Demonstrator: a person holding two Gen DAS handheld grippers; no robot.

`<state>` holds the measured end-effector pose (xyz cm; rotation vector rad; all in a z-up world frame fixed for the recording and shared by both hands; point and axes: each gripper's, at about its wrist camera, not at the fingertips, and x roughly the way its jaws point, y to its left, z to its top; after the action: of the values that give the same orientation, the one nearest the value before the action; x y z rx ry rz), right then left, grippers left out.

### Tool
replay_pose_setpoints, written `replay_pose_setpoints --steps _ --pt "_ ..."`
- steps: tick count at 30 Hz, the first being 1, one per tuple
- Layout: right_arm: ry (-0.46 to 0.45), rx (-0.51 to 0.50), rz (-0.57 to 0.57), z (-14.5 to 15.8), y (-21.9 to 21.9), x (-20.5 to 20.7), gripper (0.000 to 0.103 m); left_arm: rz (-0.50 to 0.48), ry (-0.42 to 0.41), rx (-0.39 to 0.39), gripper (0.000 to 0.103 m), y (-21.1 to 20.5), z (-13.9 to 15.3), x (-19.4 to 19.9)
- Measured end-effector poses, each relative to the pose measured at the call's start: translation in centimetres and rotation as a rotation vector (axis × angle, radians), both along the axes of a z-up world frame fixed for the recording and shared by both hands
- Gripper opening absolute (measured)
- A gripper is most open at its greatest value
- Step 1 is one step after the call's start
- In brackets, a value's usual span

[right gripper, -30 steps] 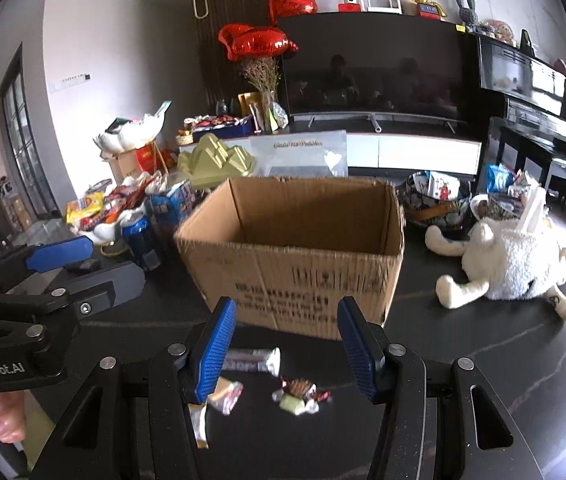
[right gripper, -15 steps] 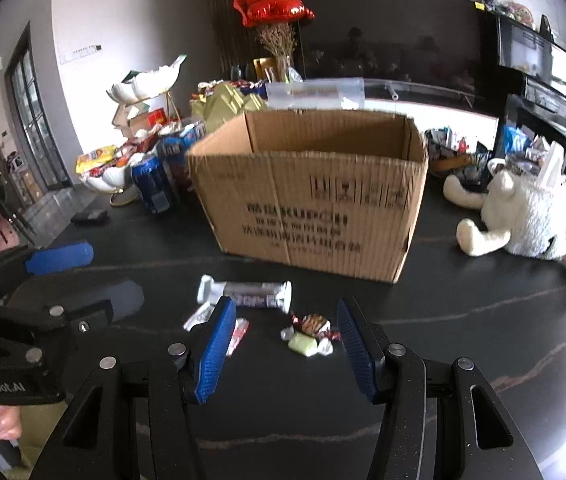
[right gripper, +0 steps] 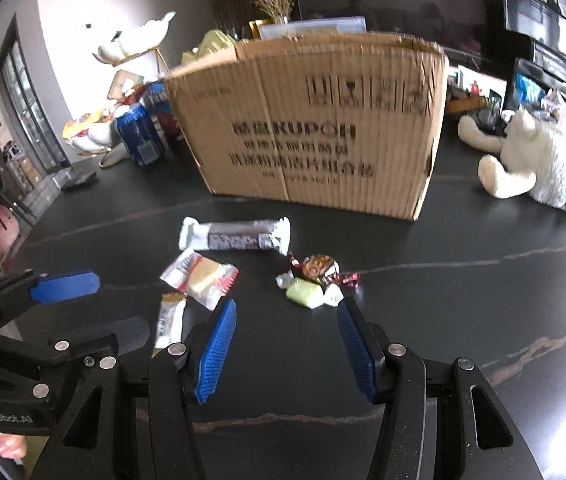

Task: Organize snacks
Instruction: 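Move both open grippers back over the remaining snacks on the table, then grasp the gold-wrapped candy with the left gripper while the right gripper grasps the green candy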

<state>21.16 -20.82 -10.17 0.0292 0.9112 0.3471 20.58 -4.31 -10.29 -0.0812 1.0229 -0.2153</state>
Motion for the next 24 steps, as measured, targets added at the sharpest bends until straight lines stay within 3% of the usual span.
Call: replay_pose_setpoints --steps 12,24 --pt "0.050 -0.028 -0.001 -3.0 0.3 1.5 0.054 0.024 0.070 -0.006 0.067 0.3 -3.0 1.3" --pt "0.036 -0.059 -0.006 -3.7 0.8 3.6 0.054 0.039 0.106 -0.016 0.060 0.0 -3.9 2.1"
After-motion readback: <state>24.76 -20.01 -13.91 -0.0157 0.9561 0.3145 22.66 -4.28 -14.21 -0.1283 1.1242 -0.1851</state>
